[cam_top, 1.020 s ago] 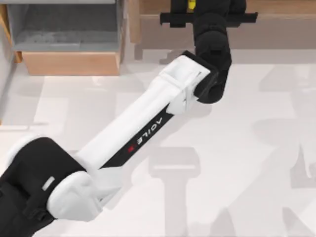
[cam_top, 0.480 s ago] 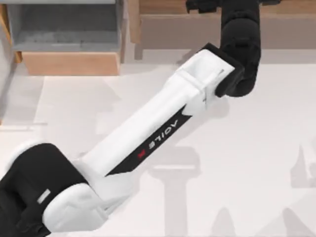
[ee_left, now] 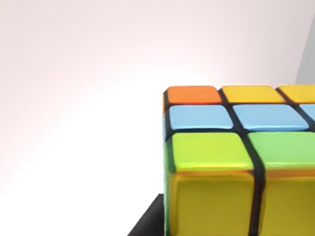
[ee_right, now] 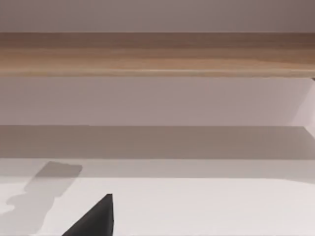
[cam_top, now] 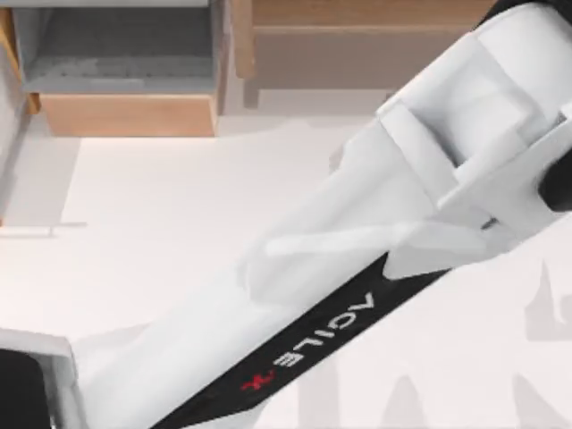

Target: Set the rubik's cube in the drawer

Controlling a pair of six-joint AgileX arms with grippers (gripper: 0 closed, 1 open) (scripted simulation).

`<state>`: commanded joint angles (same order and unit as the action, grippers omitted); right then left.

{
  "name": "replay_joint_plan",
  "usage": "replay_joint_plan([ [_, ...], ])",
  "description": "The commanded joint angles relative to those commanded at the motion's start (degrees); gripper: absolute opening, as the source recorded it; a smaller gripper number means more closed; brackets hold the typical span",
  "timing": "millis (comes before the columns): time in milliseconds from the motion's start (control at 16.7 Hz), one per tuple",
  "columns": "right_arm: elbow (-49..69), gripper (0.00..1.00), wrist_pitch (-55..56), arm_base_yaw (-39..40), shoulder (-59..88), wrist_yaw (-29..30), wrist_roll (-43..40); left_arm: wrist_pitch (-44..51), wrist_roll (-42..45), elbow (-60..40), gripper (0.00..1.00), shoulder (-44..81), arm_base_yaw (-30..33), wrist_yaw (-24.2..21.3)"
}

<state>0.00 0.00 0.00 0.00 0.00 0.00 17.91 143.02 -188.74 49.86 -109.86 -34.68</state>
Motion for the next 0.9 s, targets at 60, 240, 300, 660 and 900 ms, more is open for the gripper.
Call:
replay_joint_plan([
  [60,0.0,1.00,0.0,0.0,0.0,0.0,0.0,2.3,-3.6,1.5,0.00,2.6,2.8,0.9],
  [240,0.0,1.00,0.0,0.0,0.0,0.0,0.0,8.7,-13.5,5.3,0.00,10.1,10.1,3.6],
  [300,0.0,1.00,0.0,0.0,0.0,0.0,0.0,10.7,-16.6,6.5,0.00,12.4,12.4,4.4],
  [660,0.0,1.00,0.0,0.0,0.0,0.0,0.0,22.4,-35.0,12.6,0.00,26.3,26.3,9.4],
  [900,0.0,1.00,0.0,0.0,0.0,0.0,0.0,30.3,-47.8,16.4,0.00,35.8,35.8,12.8],
])
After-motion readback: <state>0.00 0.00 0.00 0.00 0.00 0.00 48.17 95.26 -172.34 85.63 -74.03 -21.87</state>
